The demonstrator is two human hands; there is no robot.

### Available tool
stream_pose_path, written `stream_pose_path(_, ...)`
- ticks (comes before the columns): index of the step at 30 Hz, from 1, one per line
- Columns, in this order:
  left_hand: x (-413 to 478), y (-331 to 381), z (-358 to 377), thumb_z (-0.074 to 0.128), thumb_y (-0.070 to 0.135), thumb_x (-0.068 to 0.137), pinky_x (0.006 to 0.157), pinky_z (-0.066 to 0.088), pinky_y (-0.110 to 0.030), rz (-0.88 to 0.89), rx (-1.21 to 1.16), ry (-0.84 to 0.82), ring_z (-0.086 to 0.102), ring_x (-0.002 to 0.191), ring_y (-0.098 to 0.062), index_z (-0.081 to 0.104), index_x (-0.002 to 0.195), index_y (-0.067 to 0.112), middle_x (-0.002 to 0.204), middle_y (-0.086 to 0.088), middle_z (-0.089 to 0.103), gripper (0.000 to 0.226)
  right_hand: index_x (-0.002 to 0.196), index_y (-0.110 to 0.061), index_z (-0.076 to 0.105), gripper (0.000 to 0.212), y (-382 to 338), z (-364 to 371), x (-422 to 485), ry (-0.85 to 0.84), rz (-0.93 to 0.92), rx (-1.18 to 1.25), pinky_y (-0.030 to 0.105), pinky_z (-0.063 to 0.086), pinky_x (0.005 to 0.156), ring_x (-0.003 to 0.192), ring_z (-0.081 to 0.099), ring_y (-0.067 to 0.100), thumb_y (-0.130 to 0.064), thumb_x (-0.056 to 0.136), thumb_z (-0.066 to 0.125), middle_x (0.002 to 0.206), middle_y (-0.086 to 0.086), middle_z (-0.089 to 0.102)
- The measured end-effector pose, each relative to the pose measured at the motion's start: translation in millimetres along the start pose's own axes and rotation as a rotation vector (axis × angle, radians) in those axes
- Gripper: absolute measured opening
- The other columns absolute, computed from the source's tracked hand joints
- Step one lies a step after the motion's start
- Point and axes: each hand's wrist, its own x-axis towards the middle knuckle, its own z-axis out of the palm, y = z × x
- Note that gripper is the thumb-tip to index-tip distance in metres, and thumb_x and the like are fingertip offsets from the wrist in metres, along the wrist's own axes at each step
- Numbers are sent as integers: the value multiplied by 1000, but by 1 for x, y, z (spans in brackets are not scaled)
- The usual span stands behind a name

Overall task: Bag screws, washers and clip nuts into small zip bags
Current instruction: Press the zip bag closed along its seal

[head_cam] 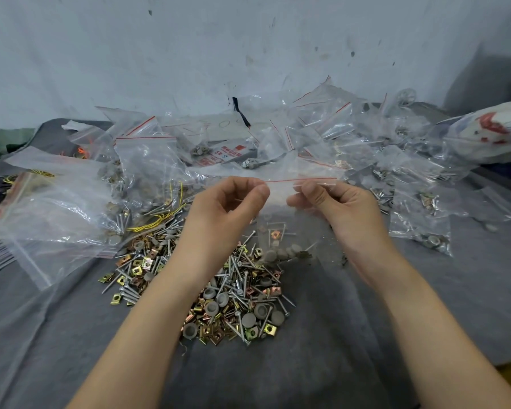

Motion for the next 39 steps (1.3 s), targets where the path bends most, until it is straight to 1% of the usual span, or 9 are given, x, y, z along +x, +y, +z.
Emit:
stream_pose_path(13,0,-2,-3,66,26,93,64,46,-13,47,105,-6,56,67,-4,71,86,19,68,11,63,12,85,-24,76,21,2,0,0,-11,-36,-67,21,54,89,84,74,9,-42,77,68,80,-1,78)
stream_pose_path(17,2,-3,-2,65,26,93,63,46,-10,11,72,38,57,64,-2,72,89,19,70,7,66,11,95,-22,74,22,6,0,1,-12,-60,-77,17,53,80,78,72,6,-39,84,65,80,-1,78)
stream_pose_path(18,2,-4,-2,65,25,93,64,47,-11,6,62,56,57,64,-2,73,89,20,71,6,66,10,99,-20,72,23,8,0,2,-4,-49,-70,18,53,79,78,72,6,-38,88,64,81,0,78)
stream_pose_path(20,2,-4,-3,65,26,93,66,49,-13,2,49,78,59,66,-3,72,89,21,74,3,68,10,104,-17,65,23,11,-3,3,18,-11,-50,31,55,85,81,72,11,-36,94,60,84,3,78)
stream_pose_path(22,2,-4,-4,64,26,93,66,50,-15,1,47,79,59,67,-4,72,88,23,75,2,68,9,103,-15,61,19,13,-5,5,27,7,-48,42,55,90,83,73,16,-32,99,57,86,4,78)
stream_pose_path(23,2,-3,-4,64,26,93,66,50,-15,-1,45,80,59,67,-4,72,88,24,75,2,68,9,103,-14,61,18,12,-5,5,28,6,-51,43,54,90,83,73,16,-31,100,56,86,3,78)
stream_pose_path(29,3,-3,-3,65,25,93,66,50,-14,-16,36,100,58,65,-2,72,87,26,72,6,67,9,98,-17,65,20,11,-6,4,58,-61,-79,22,55,76,78,70,9,-35,97,56,88,-4,78)
stream_pose_path(34,4,-3,-2,65,25,94,66,50,-14,-20,42,98,58,64,-2,71,88,25,73,6,67,9,99,-8,68,19,14,-3,5,120,-96,-89,17,52,69,71,64,3,-20,103,54,85,-7,78)
stream_pose_path(39,3,-3,-2,65,24,94,68,51,-17,-17,49,92,59,65,-2,71,89,25,74,6,68,8,101,-6,68,23,17,-1,6,150,-118,-111,15,50,69,71,63,2,-24,103,54,88,-7,78)
